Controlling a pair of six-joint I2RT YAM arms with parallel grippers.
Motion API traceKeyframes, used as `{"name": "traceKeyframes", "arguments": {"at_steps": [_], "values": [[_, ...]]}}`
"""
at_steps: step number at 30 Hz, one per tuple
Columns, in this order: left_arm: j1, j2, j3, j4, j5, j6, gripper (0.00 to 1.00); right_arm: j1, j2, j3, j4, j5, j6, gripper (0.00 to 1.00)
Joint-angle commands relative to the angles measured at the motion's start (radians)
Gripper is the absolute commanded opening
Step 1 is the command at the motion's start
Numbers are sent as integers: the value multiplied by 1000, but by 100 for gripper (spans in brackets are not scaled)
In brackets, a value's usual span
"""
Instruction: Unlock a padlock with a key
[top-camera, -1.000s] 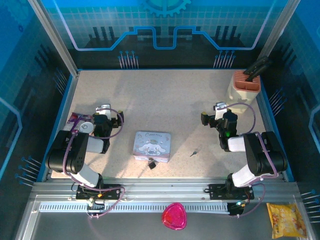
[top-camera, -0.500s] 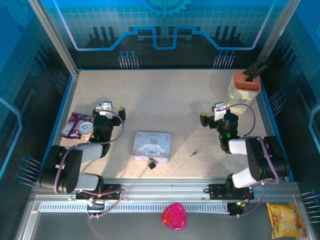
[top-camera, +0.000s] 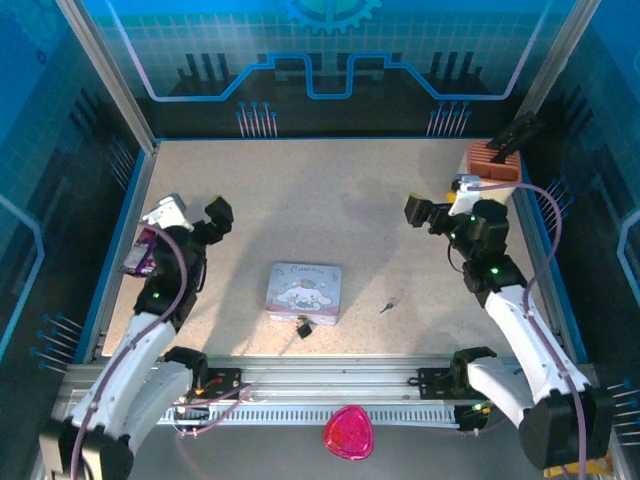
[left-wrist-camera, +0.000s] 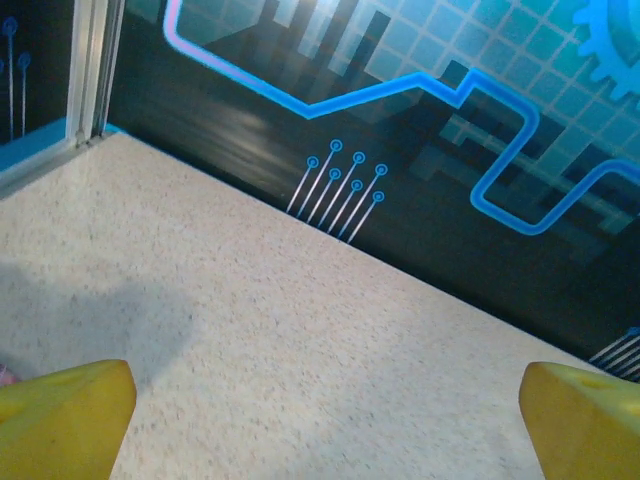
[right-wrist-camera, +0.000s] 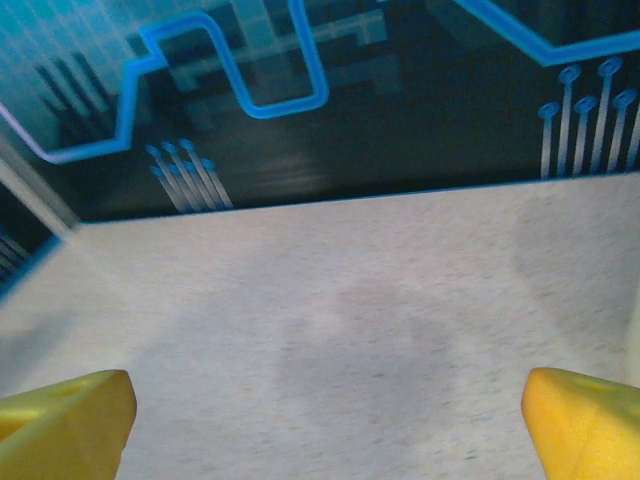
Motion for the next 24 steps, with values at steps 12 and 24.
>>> {"name": "traceKeyframes", "arguments": {"at_steps": [12,24], "values": [[-19,-169,-61,-412,469,-110,99,94,-103,69,-726,-85,258,100],[-224,-140,-181,-270,456,-46,99,478,11,-42,-761,201,490,83]]}}
